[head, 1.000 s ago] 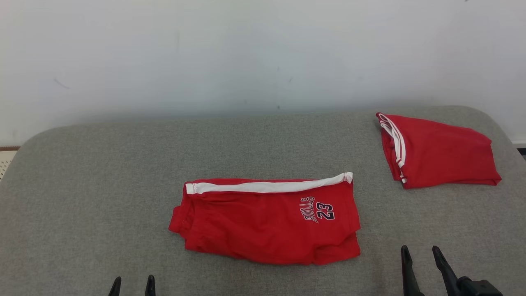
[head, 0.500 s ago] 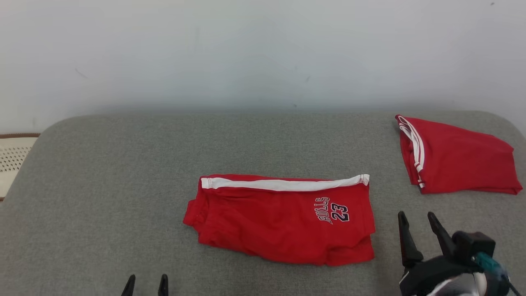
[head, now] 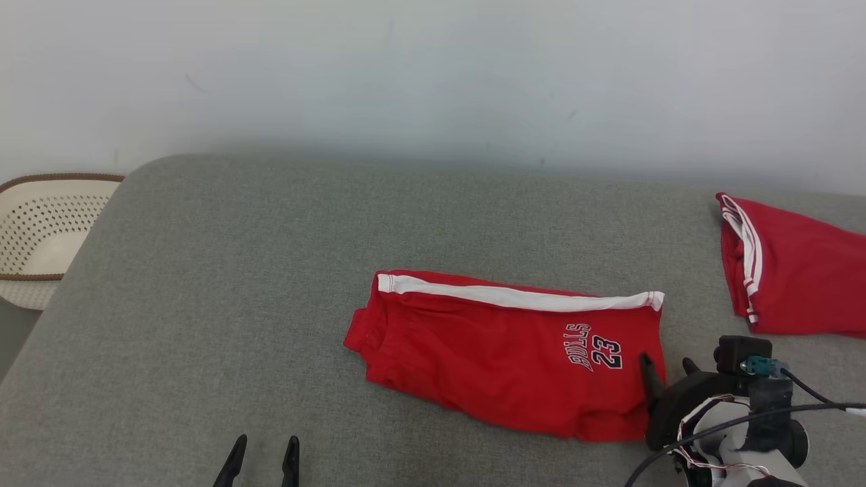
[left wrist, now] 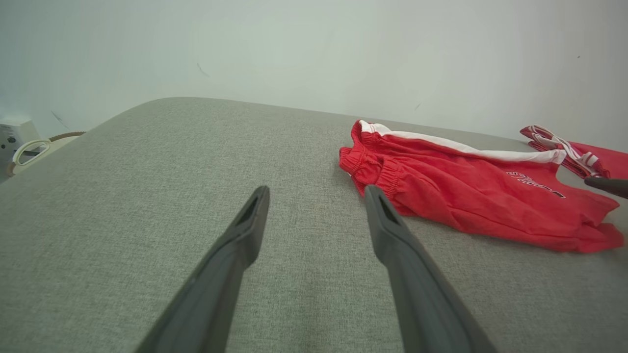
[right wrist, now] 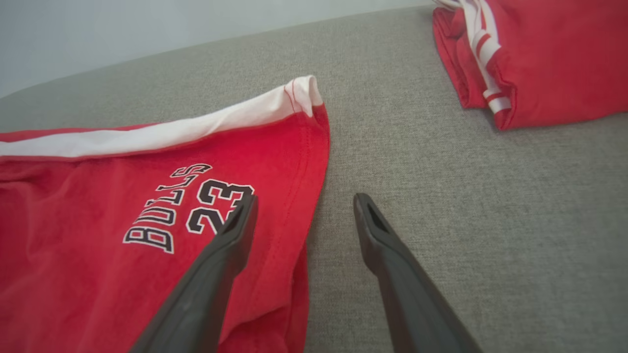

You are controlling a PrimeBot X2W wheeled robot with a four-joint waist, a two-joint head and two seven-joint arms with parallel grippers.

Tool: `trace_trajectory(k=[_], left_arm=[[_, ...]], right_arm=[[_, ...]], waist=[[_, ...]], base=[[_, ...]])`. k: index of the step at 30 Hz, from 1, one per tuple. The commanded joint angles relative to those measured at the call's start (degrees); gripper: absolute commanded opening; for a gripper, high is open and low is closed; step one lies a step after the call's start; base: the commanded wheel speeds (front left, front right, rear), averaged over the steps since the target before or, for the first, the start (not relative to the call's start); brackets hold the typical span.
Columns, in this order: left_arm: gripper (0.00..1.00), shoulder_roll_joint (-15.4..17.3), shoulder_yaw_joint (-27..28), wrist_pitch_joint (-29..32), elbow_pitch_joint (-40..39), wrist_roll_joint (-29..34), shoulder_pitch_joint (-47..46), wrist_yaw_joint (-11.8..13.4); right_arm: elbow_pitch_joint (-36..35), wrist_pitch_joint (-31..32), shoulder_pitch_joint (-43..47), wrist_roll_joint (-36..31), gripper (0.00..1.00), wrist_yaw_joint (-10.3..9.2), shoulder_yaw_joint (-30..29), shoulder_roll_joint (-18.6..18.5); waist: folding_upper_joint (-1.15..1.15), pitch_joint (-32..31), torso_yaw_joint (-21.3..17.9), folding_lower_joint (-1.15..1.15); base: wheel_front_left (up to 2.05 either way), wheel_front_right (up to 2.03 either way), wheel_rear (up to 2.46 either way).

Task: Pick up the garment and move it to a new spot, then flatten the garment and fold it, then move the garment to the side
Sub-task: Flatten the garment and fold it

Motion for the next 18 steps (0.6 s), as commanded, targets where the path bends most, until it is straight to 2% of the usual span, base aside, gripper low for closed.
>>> trace_trajectory(k=[1, 8, 13, 14, 15, 16, 18], left_arm=[[1.0, 0.0, -0.1, -0.2, 0.4, -0.2, -0.5, 0.0], [1.0, -0.1, -0.3, -0.2, 0.8, -0.3, -1.3, 0.1], [1.0, -0.1, 0.1, -0.2, 0.8, -0.4, -1.4, 0.2], [1.0, -0.1, 0.2, -0.2, 0.8, -0.4, -1.3, 0.2], [1.0, -0.1, 0.3, -0.2, 0.8, -0.4, -1.2, 0.2], [1.0, -0.1, 0.4, -0.2, 0.9, -0.5, -1.2, 0.2], [1.0, -0.1, 0.5, -0.2, 1.0, -0.5, -1.1, 0.2]], right_arm=[[3.5, 0.7, -1.7, -0.3, 1.0, 0.0, 0.6, 0.0], [14.3, 2.1, -5.2, 1.0, 1.0, 0.0, 2.4, 0.9], [17.7, 3.3, -6.1, 2.7, 1.0, 0.01, 3.7, 2.0], [18.2, 3.7, -6.0, 3.4, 0.83, 0.02, 4.3, 2.4], [18.4, 3.7, -6.2, 4.2, 0.23, 0.02, 4.7, 2.7], [18.5, 3.6, -6.3, 5.0, 0.0, 0.03, 5.1, 2.8], [18.7, 3.1, -6.5, 6.2, 0.0, 0.02, 6.0, 2.6]], waist=[[0.0, 0.6, 1.1, -0.01], [0.0, 0.8, 1.7, -0.01], [0.0, 1.0, 1.4, -0.01], [0.0, 1.0, 1.3, -0.01], [0.0, 1.0, 1.3, -0.01], [0.0, 1.0, 1.2, -0.01], [0.0, 0.8, 1.0, -0.01]], base=[[0.0, 0.0, 0.0], [0.0, 0.0, 0.0], [0.0, 0.0, 0.0], [0.0, 0.0, 0.0], [0.0, 0.0, 0.0], [0.0, 0.0, 0.0], [0.0, 0.0, 0.0]])
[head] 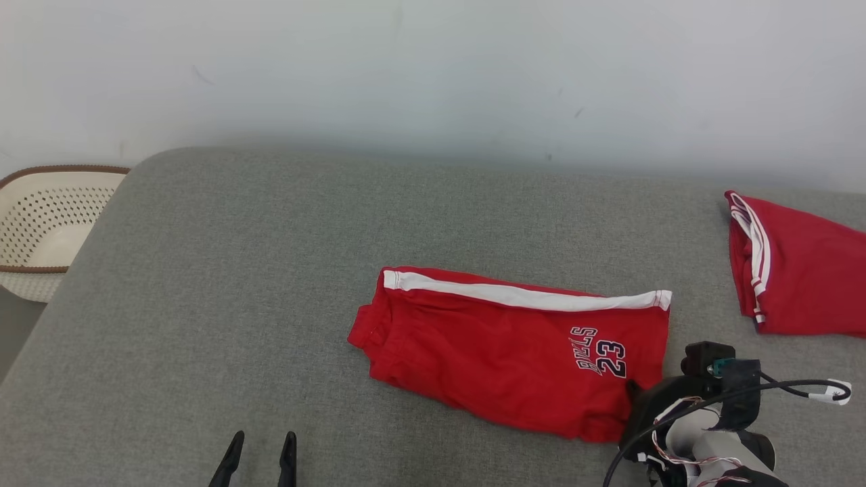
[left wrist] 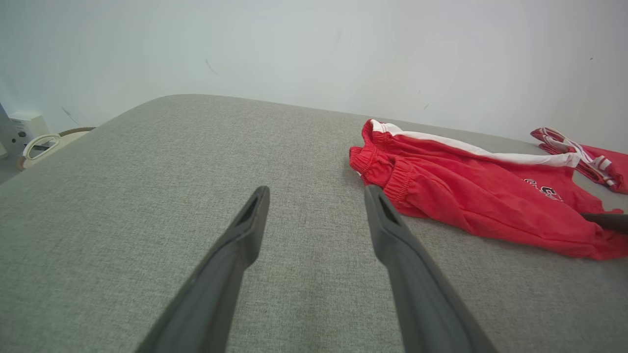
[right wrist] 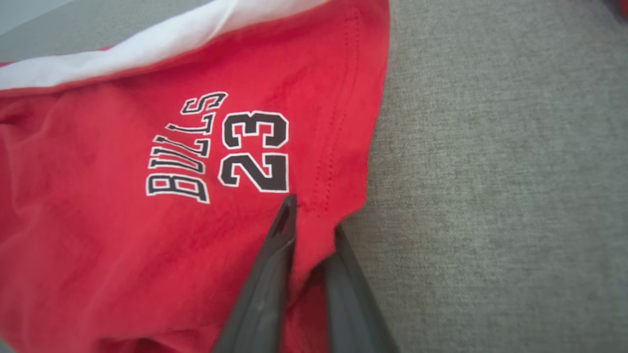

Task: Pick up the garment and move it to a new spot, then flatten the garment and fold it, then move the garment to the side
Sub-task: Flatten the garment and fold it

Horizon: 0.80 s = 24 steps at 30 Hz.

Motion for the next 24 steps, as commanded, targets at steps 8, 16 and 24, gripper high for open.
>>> trace_trajectory(k=[8, 16, 24], left_arm=[[1.0, -0.1, 0.9, -0.2, 0.1, -0.4, 1.3, 0.3], [1.0, -0.1, 1.2, -0.2, -0.4, -0.4, 1.6, 0.1], [1.0, -0.1, 0.2, -0.2, 0.1, -0.5, 1.3, 0.1]], right_arm=[[0.3, -3.9, 1.4, 3.5, 0.0, -0.02, 2.7, -4.9], [-4.4, -5.8, 1.4, 7.5, 0.0, -0.01, 6.1, -7.8], [-15.5, -4.3, 1.3, 14.0, 0.0, 0.0, 12.4, -6.6]], waist=[[0.0, -1.1, -0.9, 0.0], [0.0, -1.2, -2.2, 0.0], [0.0, -1.8, -2.2, 0.0]], base=[[0.0, 0.0, 0.0], [0.0, 0.0, 0.0], [0.0, 0.0, 0.0]])
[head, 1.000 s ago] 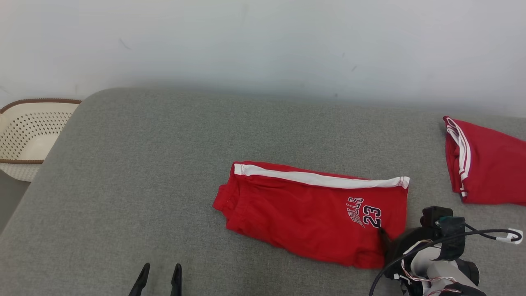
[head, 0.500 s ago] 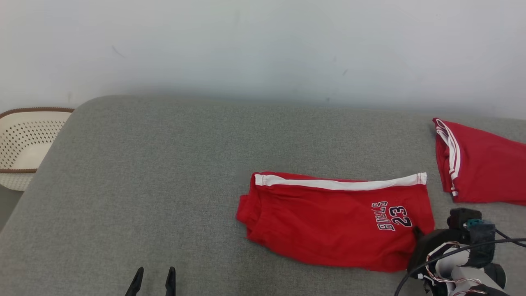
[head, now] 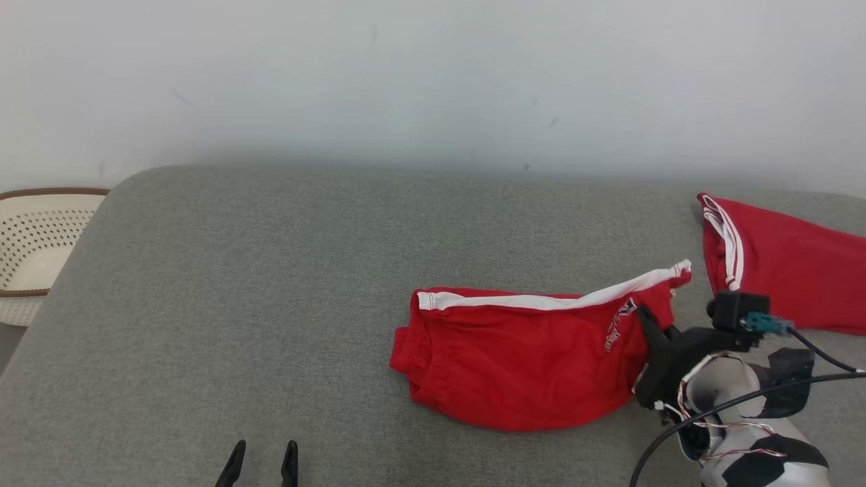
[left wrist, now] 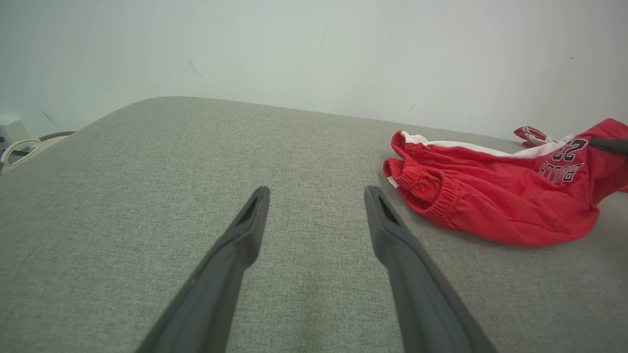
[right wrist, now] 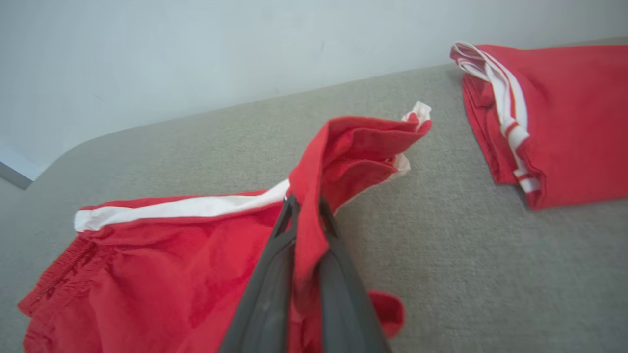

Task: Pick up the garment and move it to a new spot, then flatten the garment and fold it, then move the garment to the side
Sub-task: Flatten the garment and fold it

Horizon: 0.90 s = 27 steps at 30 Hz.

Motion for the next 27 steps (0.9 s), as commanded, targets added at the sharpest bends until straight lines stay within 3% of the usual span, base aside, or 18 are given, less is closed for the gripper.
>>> trace_trajectory(k=[1, 7, 13, 21, 27], left_arm=[[1.0, 0.0, -0.1, -0.2, 0.2, -0.3, 0.1, -0.1], [1.0, 0.0, -1.3, -0.2, 0.8, -0.7, -0.4, -0.5], [1.0, 0.0, -2.9, -0.2, 1.4, -1.1, -1.0, -0.6], [1.0, -0.1, -5.6, -0.2, 2.4, -1.8, -2.2, -0.9], [1.0, 0.0, -6.8, -0.2, 2.9, -2.1, -2.6, -0.3]], right_arm=[[-1.9, 0.3, 0.1, 0.8, 0.0, -0.06, 1.1, 0.4], [-9.7, 1.9, 1.3, 3.3, 0.0, -0.06, 6.1, 2.2], [-13.0, 3.2, 2.5, 4.7, 0.0, -0.06, 8.3, 4.7], [-10.1, 4.0, 2.1, 4.4, 0.0, -0.05, 8.8, 8.0], [-6.5, 3.4, 1.6, 4.1, 0.0, -0.06, 9.4, 9.7]], waist=[[0.0, -0.3, 0.5, 0.0], [0.0, -0.7, 3.3, 0.0], [0.0, -0.9, 7.1, 0.0], [0.0, -0.1, 11.6, 0.0], [0.0, 0.5, 12.9, 0.0]], base=[[0.0, 0.0, 0.0], [0.0, 0.0, 0.0], [0.0, 0.0, 0.0], [0.0, 0.0, 0.0], [0.0, 0.0, 0.0]])
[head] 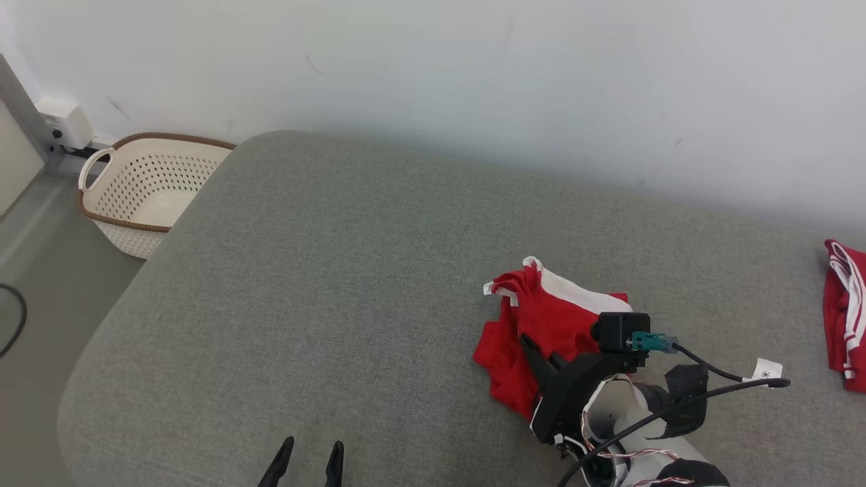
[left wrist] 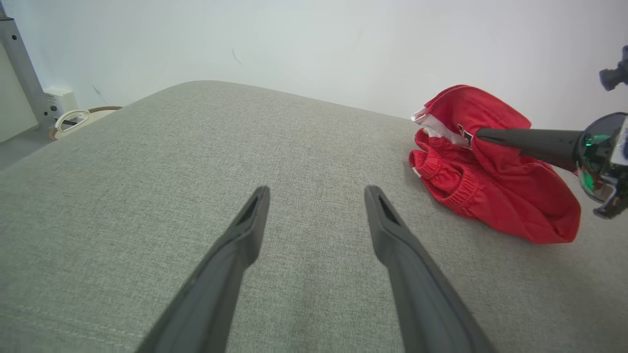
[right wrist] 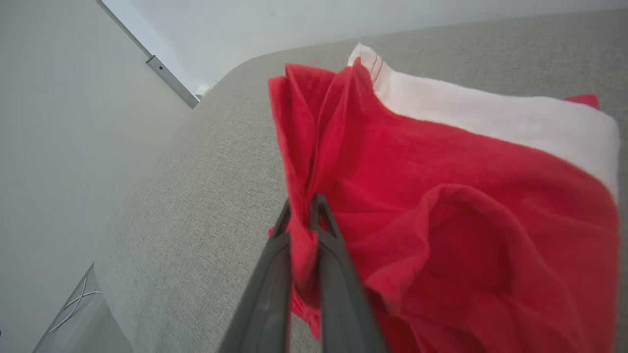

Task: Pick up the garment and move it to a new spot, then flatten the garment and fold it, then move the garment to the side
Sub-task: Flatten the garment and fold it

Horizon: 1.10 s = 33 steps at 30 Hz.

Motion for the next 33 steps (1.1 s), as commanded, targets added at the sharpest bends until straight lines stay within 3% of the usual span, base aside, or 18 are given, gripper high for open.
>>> trace_trajectory(k=[1, 2, 3, 4, 8, 13, 23, 31, 32, 33], left_arm=[[1.0, 0.0, -0.1, -0.2, 0.4, -0.2, -0.2, 0.3], [1.0, 0.0, -0.2, -0.2, 0.5, -0.2, -0.4, 0.3], [1.0, 0.0, -0.2, -0.2, 0.6, -0.4, -0.5, 0.4], [1.0, 0.0, -0.2, -0.2, 0.6, -0.4, -0.6, 0.6], [1.0, 0.0, 0.3, -0.2, 0.6, -0.5, -0.2, 0.8], [1.0, 0.0, 1.1, -0.2, 0.3, -0.3, 0.9, 0.9], [1.0, 0.0, 2.7, -0.2, -1.1, 0.4, 2.1, 0.7], [1.0, 0.0, 3.1, -0.2, -1.4, 0.5, 1.9, 0.5], [1.0, 0.0, 3.1, -0.2, -1.3, 0.5, 1.8, 0.5], [1.0, 0.0, 3.0, -0.2, -1.3, 0.5, 1.7, 0.4]], right_arm=[[1.1, 0.0, -0.6, 0.1, 0.0, -0.04, 0.4, 0.6], [1.6, -0.5, -0.8, -0.1, 0.14, -0.04, 0.5, 0.7], [1.9, -1.0, -1.1, -0.3, 0.89, -0.04, 0.7, 0.7], [2.0, -1.5, -1.2, -0.1, 1.0, -0.04, 0.8, 0.9], [0.1, -4.6, -1.3, 1.0, 1.0, -0.05, 1.4, 0.6], [-4.8, -8.3, -0.1, 1.7, 1.0, -0.04, 0.9, -3.0], [-7.1, -9.9, 4.4, -1.6, 1.0, -0.04, -8.8, -10.5], [-8.3, -8.2, 7.5, -3.4, 1.0, -0.04, -12.3, -9.7], [-8.2, -8.0, 7.5, -3.8, 0.85, -0.04, -12.6, -9.6], [-8.1, -8.0, 7.4, -4.0, 0.59, -0.04, -12.8, -9.4]], waist=[[0.0, 0.4, 0.4, 0.0], [0.0, 0.5, 0.4, 0.0], [0.0, 0.5, 0.3, 0.0], [0.0, 0.6, 0.1, 0.0], [0.0, 0.3, -1.1, 0.0], [0.0, -0.5, -3.0, 0.0], [0.0, -0.7, -5.3, 0.0], [0.0, 0.0, -5.5, 0.0], [0.0, 0.1, -5.4, 0.0], [0.0, 0.2, -5.4, 0.0]], base=[[0.0, 0.0, 0.0], [0.0, 0.0, 0.0], [0.0, 0.0, 0.0], [0.0, 0.0, 0.0], [0.0, 0.0, 0.0], [0.0, 0.0, 0.0], [0.0, 0.0, 0.0], [0.0, 0.0, 0.0], [0.0, 0.0, 0.0], [0.0, 0.0, 0.0]])
